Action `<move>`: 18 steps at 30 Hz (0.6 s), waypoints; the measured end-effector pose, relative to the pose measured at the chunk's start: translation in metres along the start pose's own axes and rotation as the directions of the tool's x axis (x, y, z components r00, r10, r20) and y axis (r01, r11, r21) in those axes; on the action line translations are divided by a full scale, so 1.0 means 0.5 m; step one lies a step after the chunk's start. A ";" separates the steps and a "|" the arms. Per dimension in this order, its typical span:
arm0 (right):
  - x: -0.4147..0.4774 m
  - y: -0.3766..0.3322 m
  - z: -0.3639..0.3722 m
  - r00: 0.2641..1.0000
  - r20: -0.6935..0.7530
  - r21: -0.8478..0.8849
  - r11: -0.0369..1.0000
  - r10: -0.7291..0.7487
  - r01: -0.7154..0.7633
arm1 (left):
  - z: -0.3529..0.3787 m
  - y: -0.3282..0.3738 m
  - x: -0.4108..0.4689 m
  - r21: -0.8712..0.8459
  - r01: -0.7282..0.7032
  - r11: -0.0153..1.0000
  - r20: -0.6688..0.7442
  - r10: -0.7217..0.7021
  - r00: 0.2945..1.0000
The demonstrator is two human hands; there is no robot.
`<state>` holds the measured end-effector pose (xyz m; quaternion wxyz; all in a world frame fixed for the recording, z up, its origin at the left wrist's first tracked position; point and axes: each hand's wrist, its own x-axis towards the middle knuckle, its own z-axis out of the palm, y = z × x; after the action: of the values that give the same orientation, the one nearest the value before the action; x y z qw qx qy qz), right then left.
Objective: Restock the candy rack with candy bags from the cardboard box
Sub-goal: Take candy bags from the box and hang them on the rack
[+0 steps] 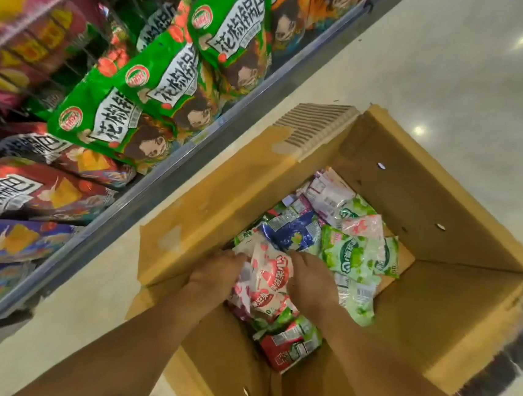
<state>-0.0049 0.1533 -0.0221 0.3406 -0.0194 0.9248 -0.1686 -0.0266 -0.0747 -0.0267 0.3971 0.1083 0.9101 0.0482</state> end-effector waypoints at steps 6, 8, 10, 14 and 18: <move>-0.011 -0.003 0.032 0.990 0.132 -0.055 0.998 0.038 -0.031 | -0.002 0.004 -0.002 0.221 0.046 0.974 0.033 -0.054 0.998; -0.032 -0.003 0.038 0.983 0.172 0.020 0.998 0.062 -0.066 | -0.008 0.003 -0.020 0.239 0.035 0.970 0.024 -0.042 0.999; -0.059 0.000 0.032 0.977 0.200 0.093 0.991 0.079 -0.100 | -0.021 0.007 -0.043 0.216 0.017 0.976 0.012 -0.021 1.000; -0.122 0.010 -0.007 0.975 0.160 0.187 0.965 0.153 -0.182 | -0.068 0.023 -0.101 0.103 0.051 0.993 0.067 -0.058 0.996; -0.185 0.003 -0.092 0.970 0.078 0.293 0.925 0.230 -0.243 | -0.131 0.041 -0.163 -0.148 0.065 0.987 0.058 -0.057 0.997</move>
<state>0.0368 0.1822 0.0679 0.3770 0.1406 0.8765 -0.2645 -0.0177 -0.0740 0.0795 0.4296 0.0514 0.8958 0.1013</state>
